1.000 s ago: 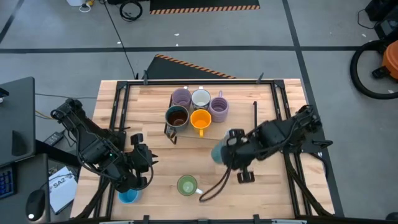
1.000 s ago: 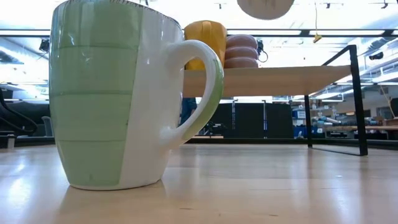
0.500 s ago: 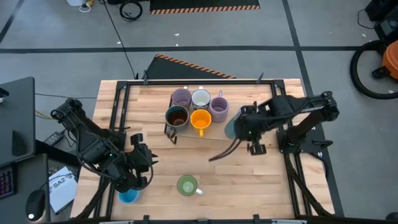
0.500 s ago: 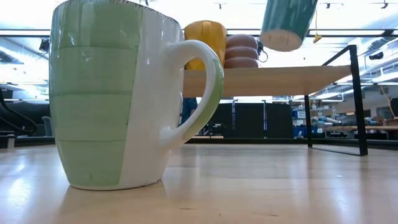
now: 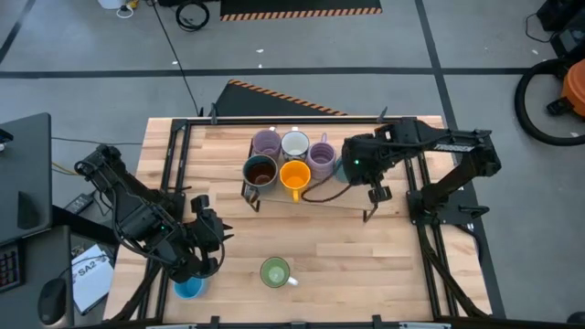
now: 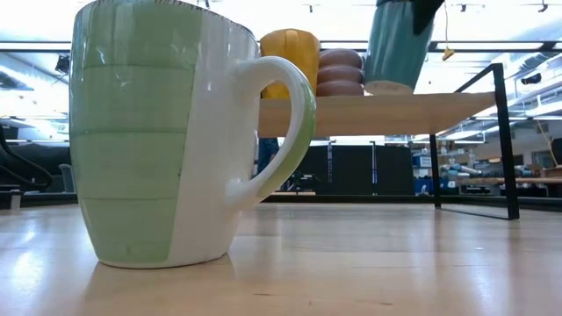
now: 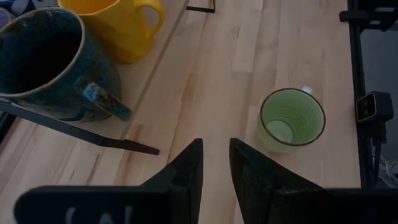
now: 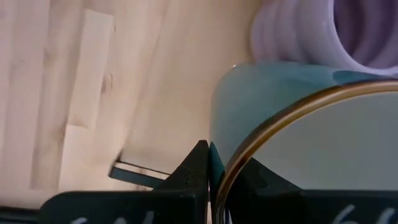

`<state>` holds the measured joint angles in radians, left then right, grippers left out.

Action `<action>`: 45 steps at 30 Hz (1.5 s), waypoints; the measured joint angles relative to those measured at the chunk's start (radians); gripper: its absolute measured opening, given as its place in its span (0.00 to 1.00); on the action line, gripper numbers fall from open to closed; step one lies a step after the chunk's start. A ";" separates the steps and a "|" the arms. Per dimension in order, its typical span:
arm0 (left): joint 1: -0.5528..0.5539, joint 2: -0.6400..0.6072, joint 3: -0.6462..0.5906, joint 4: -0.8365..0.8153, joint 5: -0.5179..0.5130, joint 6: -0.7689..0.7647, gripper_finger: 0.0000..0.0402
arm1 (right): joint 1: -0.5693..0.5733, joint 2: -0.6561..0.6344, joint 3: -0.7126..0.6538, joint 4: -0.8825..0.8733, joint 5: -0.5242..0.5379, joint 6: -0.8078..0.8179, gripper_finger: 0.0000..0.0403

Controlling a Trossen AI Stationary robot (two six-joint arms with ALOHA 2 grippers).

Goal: Place coffee mugs
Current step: Put the blue mug on the shelf

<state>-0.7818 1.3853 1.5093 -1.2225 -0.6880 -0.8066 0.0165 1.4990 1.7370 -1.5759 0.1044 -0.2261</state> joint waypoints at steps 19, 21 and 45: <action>0.000 0.000 0.000 -0.001 0.000 -0.045 0.21 | -0.120 0.001 -0.042 0.008 -0.075 -0.192 0.08; 0.000 0.000 0.000 -0.001 0.000 -0.045 0.21 | -0.119 0.001 -0.055 0.008 -0.069 -0.196 0.08; 0.000 0.000 0.000 -0.001 0.000 -0.038 0.21 | -0.154 -0.029 -0.097 0.005 -0.017 -0.246 0.09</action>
<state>-0.7818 1.3853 1.5093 -1.2236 -0.6876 -0.8448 -0.1371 1.4702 1.6402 -1.5710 0.0875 -0.4720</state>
